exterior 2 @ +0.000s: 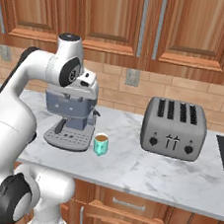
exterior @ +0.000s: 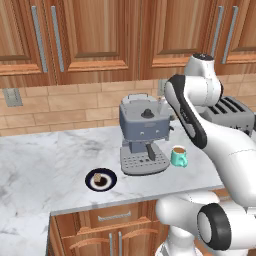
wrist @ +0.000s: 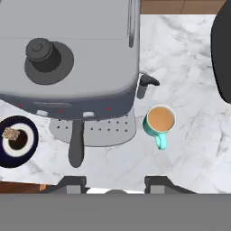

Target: Take a sugar cube from the saucer and place it inside the coffee. Then, grab milk from the fridge and place it next to the coffee on the counter to sweeten the coffee.

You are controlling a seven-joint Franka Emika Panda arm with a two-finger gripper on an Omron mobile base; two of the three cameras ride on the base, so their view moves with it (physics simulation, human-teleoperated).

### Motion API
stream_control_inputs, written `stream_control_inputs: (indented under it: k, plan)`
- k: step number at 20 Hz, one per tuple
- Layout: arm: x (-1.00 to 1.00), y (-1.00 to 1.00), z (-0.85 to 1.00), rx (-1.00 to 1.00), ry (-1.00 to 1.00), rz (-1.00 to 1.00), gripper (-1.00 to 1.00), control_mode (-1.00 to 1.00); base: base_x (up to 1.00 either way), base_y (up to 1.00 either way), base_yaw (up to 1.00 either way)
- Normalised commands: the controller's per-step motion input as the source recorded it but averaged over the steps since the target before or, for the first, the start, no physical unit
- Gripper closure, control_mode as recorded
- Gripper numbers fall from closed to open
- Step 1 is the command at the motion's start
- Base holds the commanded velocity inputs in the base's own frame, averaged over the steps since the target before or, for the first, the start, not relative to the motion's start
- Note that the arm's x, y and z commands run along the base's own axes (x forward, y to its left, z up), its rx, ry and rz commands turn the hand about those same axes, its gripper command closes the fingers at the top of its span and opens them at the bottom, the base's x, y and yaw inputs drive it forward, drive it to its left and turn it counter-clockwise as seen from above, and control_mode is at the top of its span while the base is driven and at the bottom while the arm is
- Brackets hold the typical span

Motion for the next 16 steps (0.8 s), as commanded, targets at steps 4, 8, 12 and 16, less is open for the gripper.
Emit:
stream_control_inputs:
  k: [4, 8, 12, 16]
  plan:
    - [-0.20, 0.29, -0.08, 0.05, 0.00, 0.00, -1.00, -1.00, 0.00, 0.00, 0.00]
    - [-0.62, 0.95, -0.51, 0.00, 0.12, 0.04, -1.00, -1.00, 0.00, 0.00, 0.00]
    - [-0.62, 1.00, -0.79, 0.00, 0.19, 0.06, -1.00, -1.00, 0.00, 0.00, 0.00]
    - [-0.15, 1.00, -0.71, 0.00, 0.23, 0.02, -1.00, -1.00, 0.00, 0.00, 0.00]
